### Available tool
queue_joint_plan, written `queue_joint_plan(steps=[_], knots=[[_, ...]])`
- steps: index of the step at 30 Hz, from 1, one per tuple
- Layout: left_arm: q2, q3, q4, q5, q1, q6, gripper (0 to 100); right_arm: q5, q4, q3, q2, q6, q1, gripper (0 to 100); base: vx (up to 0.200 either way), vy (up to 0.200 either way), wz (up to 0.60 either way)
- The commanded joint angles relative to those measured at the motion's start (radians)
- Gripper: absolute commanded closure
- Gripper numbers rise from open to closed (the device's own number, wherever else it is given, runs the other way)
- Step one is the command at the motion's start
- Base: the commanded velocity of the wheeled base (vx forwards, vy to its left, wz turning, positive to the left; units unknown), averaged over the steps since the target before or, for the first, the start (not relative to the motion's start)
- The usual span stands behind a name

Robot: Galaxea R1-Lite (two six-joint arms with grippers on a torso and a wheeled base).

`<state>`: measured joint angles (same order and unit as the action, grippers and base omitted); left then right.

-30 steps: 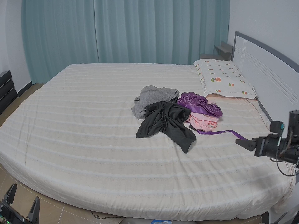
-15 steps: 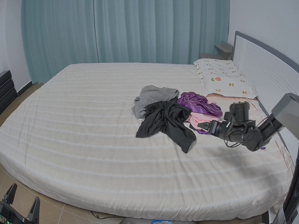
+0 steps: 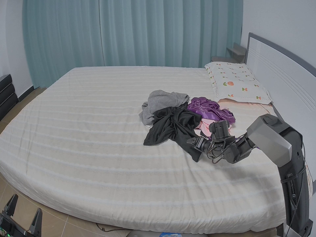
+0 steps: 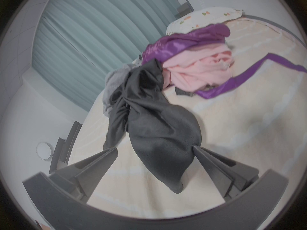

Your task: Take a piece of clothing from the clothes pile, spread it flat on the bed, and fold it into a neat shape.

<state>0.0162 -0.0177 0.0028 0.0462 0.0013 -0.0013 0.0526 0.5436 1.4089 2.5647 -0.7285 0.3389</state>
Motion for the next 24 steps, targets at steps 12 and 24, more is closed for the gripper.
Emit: queue_joint_plan(steps=[12,24], knots=[[-0.009,0.018,0.0,0.0,0.0,0.0,0,-0.042,-0.001,0.071,0.077,-0.005,0.018,100,0.0,0.0,0.0],[-0.009,0.018,0.0,0.0,0.0,0.0,0,-0.036,0.006,0.035,0.019,-0.069,0.029,100,0.0,0.0,0.0]])
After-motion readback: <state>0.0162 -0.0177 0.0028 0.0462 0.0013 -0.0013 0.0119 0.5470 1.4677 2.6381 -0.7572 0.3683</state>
